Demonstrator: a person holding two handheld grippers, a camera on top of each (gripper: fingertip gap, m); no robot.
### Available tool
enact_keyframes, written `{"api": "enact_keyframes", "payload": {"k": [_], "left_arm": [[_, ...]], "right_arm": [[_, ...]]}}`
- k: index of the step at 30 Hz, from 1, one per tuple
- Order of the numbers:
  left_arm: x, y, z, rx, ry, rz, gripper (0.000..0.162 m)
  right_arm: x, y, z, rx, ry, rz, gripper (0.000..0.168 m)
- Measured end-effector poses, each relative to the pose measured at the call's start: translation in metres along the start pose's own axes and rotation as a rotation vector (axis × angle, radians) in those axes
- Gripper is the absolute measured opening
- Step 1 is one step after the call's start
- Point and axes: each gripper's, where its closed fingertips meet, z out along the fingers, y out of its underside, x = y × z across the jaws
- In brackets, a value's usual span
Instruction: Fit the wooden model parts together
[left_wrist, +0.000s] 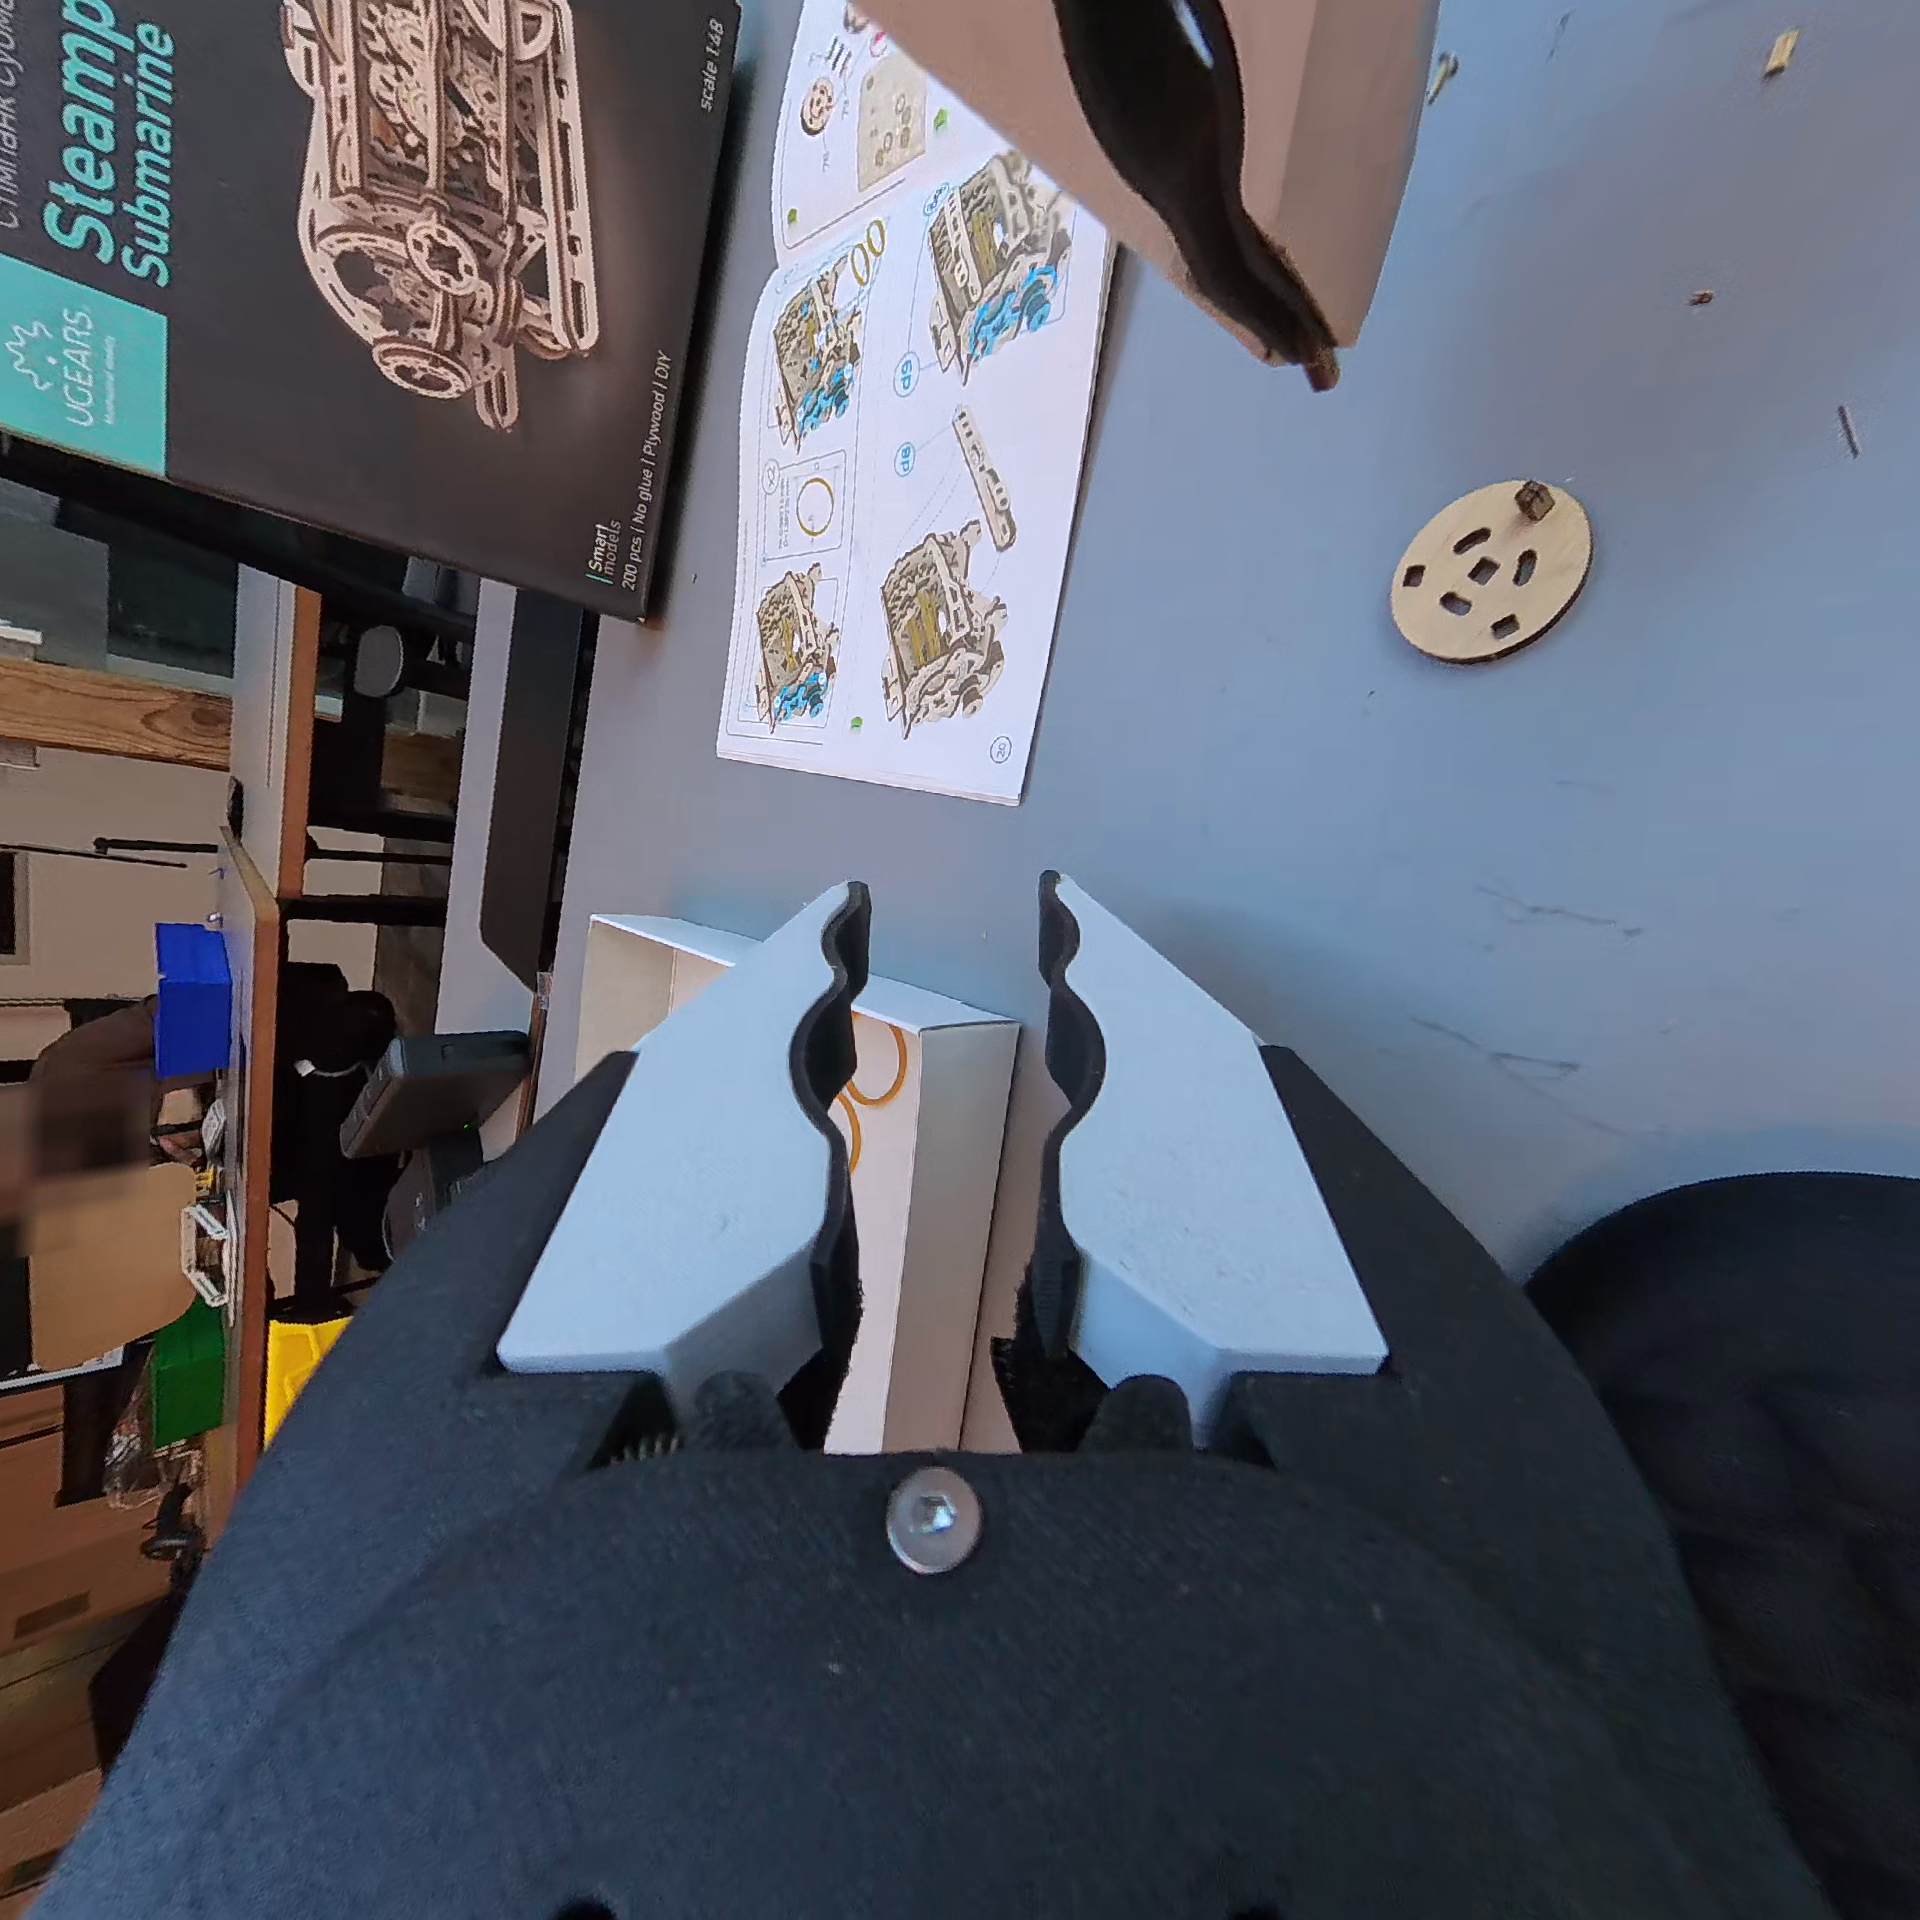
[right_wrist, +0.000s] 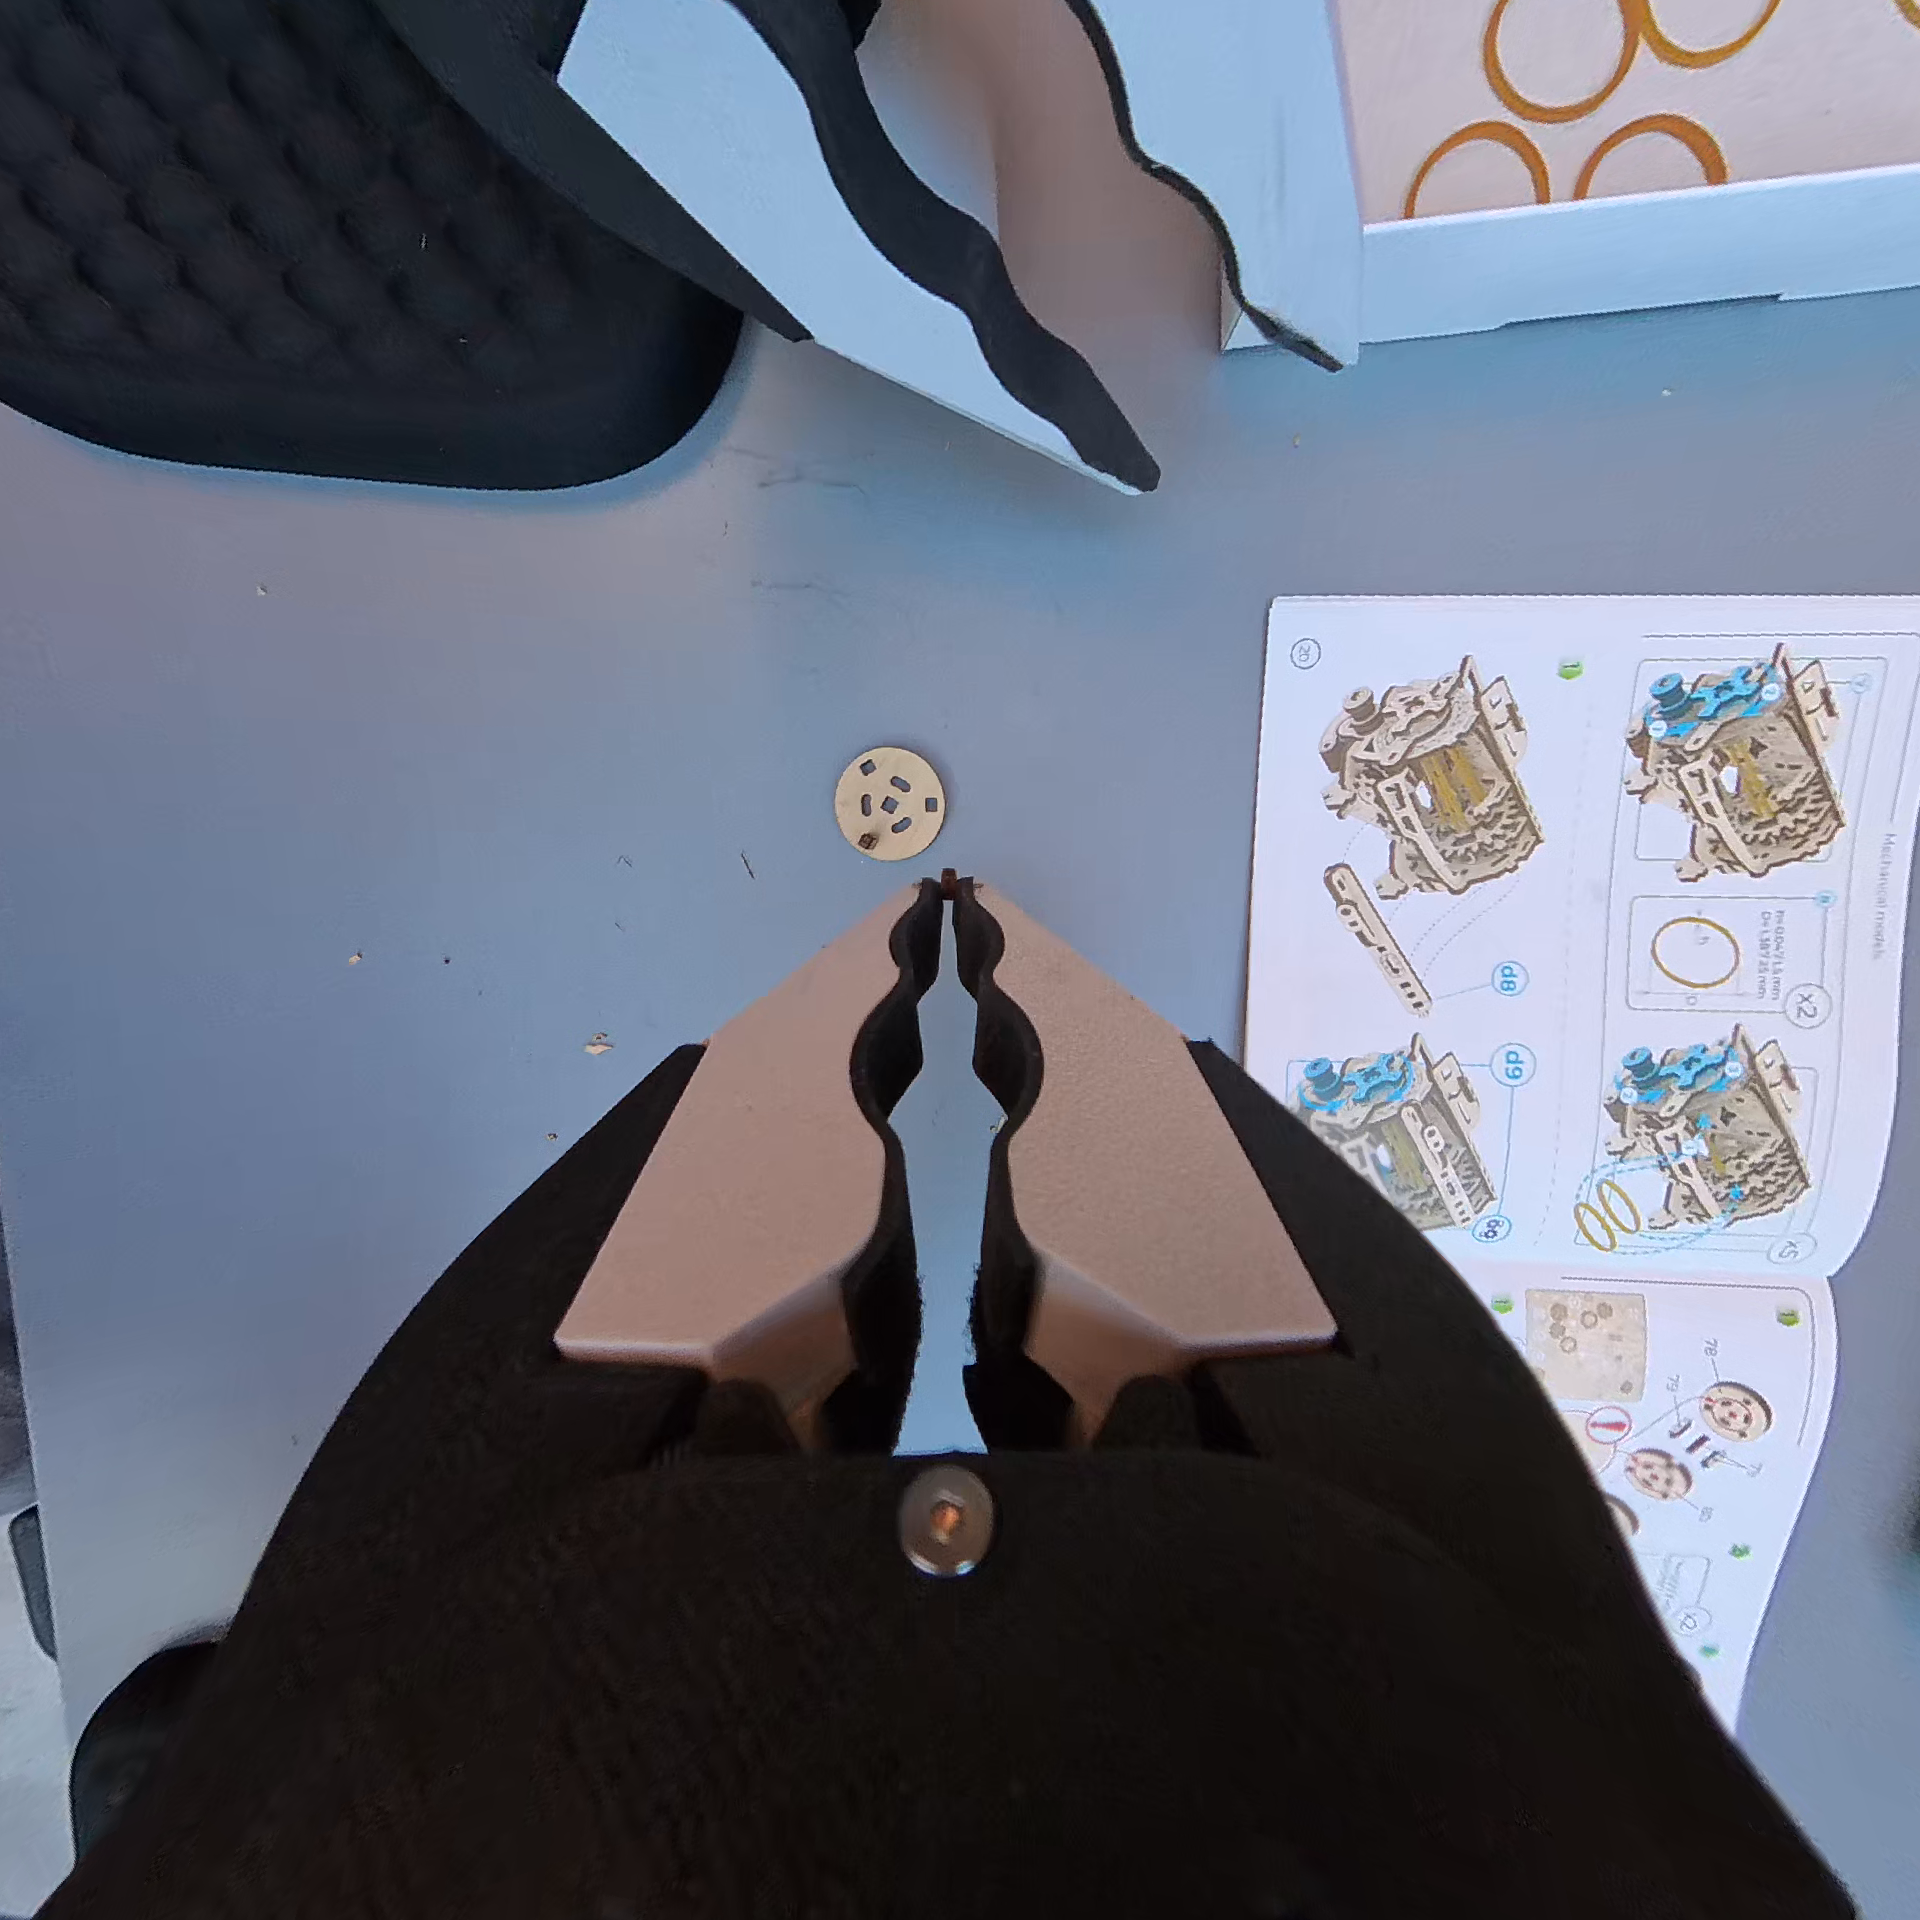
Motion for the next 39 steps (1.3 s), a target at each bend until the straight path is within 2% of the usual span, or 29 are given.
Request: {"api": "enact_keyframes", "payload": {"k": [7,16,23,25,28,39], "left_arm": [[-0.002,0.000,-0.002,0.030,0.013,-0.044,0.031],[-0.021,-0.027,-0.014,0.309,0.133,-0.479,0.035],[-0.024,-0.043,-0.032,0.511,0.407,-0.801,0.032],[-0.021,-0.040,-0.032,0.511,0.477,-0.857,0.034],[-0.021,-0.029,-0.026,0.465,0.500,-0.910,0.037],[-0.013,-0.023,-0.019,0.405,0.517,-0.903,0.037]], "right_arm": [[0.000,-0.007,0.005,-0.048,-0.034,-0.016,0.001],[-0.005,-0.011,0.016,-0.143,-0.069,-0.071,0.001],[-0.008,-0.008,0.028,-0.171,-0.092,-0.092,0.001],[-0.006,-0.005,0.031,-0.190,-0.089,-0.095,0.001],[-0.006,-0.003,0.031,-0.201,-0.083,-0.100,0.001],[-0.004,0.001,0.035,-0.255,-0.063,-0.114,0.001]]}}
